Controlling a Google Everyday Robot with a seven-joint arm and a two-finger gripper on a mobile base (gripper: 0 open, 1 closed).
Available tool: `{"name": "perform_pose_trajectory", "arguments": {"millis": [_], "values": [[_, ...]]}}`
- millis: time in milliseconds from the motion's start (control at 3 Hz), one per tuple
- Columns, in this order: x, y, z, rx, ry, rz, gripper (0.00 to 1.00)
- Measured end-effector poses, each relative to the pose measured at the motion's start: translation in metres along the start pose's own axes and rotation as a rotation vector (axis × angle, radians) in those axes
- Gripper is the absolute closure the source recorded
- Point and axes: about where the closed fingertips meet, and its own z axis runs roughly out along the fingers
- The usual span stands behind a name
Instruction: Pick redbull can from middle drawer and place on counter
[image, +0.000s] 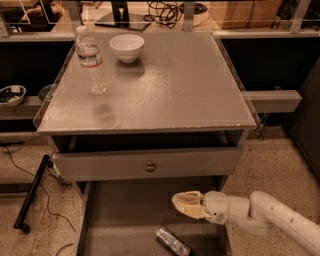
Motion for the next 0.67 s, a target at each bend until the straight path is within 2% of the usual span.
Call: {"name": "perform_pose_trajectory", "arguments": {"millis": [667], "values": [[0.0000, 0.0000, 0.0000, 0.000, 0.000, 0.000, 0.34]]}}
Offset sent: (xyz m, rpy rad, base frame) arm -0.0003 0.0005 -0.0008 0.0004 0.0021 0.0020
